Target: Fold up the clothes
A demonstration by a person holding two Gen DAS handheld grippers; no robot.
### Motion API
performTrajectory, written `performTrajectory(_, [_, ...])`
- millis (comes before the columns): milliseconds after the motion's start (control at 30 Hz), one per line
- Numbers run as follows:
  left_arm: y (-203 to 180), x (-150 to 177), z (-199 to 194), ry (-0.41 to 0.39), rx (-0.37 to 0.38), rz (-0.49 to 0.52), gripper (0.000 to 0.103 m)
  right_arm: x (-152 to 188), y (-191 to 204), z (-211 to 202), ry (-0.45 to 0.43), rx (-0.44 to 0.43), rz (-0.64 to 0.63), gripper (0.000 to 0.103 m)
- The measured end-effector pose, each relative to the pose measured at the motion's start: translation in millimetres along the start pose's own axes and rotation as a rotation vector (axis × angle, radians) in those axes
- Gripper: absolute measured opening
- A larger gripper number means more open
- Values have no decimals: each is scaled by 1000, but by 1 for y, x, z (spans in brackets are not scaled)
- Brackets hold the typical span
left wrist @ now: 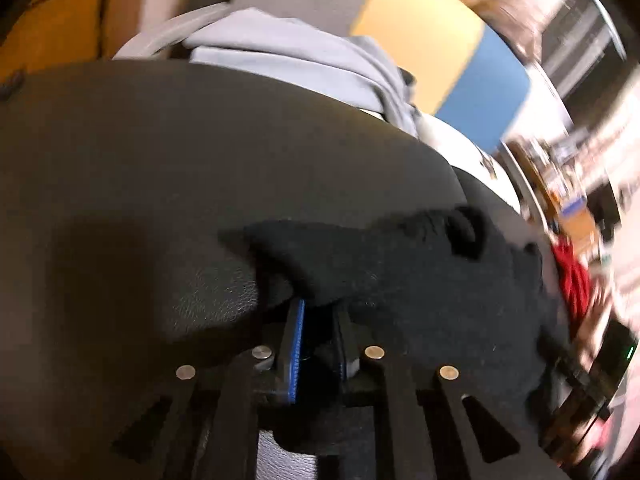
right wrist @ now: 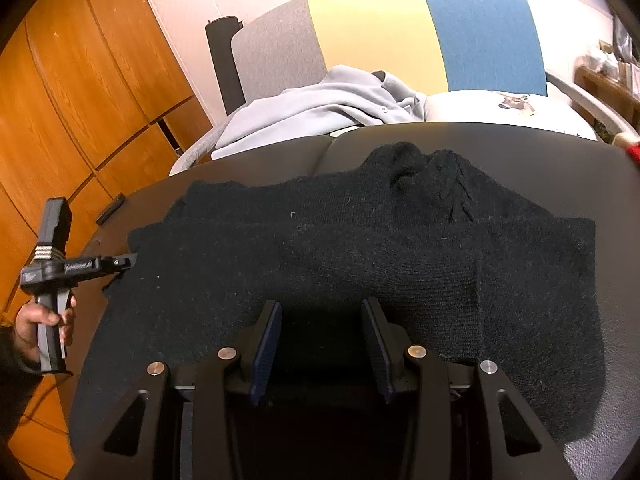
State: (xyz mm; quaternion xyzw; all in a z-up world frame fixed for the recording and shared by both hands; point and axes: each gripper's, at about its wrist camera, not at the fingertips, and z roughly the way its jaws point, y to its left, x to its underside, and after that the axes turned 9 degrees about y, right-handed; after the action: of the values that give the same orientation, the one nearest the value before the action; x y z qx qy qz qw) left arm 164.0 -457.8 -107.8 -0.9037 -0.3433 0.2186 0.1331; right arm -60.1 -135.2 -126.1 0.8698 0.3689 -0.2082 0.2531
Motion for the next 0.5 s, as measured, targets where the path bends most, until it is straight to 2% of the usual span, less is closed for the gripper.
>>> performTrajectory(67, [-2, 8, -10, -9, 11, -35, 24, -9, 1, 3, 18, 49, -37, 43])
performTrajectory(133, [2, 27, -31, -34, 46, -36, 28, -16, 0, 3, 39, 91, -48, 43])
performTrajectory(167, [3, 38, -40, -38, 65, -27, 31, -17, -3, -4, 52, 71, -29, 44])
performTrajectory(200, [4, 51, -48, -39, 83, -18, 32, -18, -6, -13, 65, 40, -4, 50])
performTrajectory(300, [7, 109, -64, -11, 130, 5, 37, 1, -22, -61, 16, -90, 66, 66])
performTrajectory(400, [17, 153, -72, 17, 175, 12, 40, 44, -54, -109, -16, -242, 191, 67])
performTrajectory(500, [21, 187, -73, 36, 196, 21, 44, 104, -85, -141, 8, -299, 312, 67])
